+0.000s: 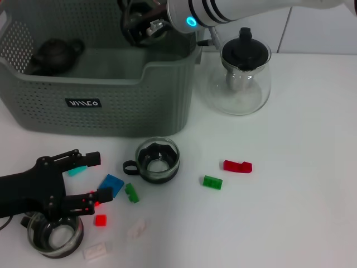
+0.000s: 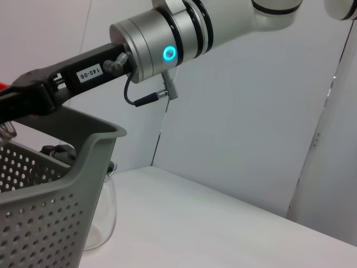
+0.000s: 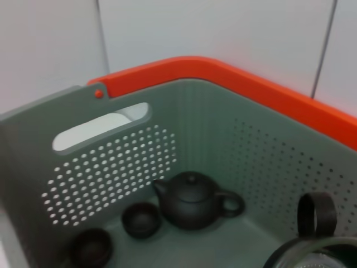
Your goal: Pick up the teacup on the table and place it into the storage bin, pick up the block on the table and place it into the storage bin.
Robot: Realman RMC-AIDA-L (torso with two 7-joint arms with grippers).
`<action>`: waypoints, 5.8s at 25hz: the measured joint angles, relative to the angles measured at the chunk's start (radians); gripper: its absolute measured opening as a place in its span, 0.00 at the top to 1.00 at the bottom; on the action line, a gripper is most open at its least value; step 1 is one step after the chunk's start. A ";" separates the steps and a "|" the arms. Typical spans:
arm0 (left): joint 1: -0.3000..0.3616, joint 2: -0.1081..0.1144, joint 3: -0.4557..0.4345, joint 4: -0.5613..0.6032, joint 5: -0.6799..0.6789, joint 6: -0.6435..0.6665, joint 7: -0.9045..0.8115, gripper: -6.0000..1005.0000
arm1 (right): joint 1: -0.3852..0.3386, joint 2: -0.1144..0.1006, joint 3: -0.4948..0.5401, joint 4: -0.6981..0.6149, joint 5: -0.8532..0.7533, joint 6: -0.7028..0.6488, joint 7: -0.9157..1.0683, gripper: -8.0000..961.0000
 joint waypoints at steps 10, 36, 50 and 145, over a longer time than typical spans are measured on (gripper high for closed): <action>0.006 -0.002 0.000 -0.008 0.003 -0.006 0.005 0.13 | 0.007 -0.006 -0.006 -0.006 -0.008 -0.039 0.054 0.92; 0.002 -0.003 0.001 -0.009 0.000 0.002 -0.001 0.13 | -0.026 -0.010 -0.017 0.001 -0.007 -0.037 0.075 0.82; 0.003 -0.003 -0.004 -0.010 -0.002 0.001 0.000 0.13 | -0.122 -0.016 0.037 -0.207 0.015 -0.119 0.090 0.61; 0.041 0.004 -0.031 0.093 0.037 0.043 -0.008 0.13 | -0.406 0.003 -0.708 -0.622 -0.174 -0.563 -0.022 0.50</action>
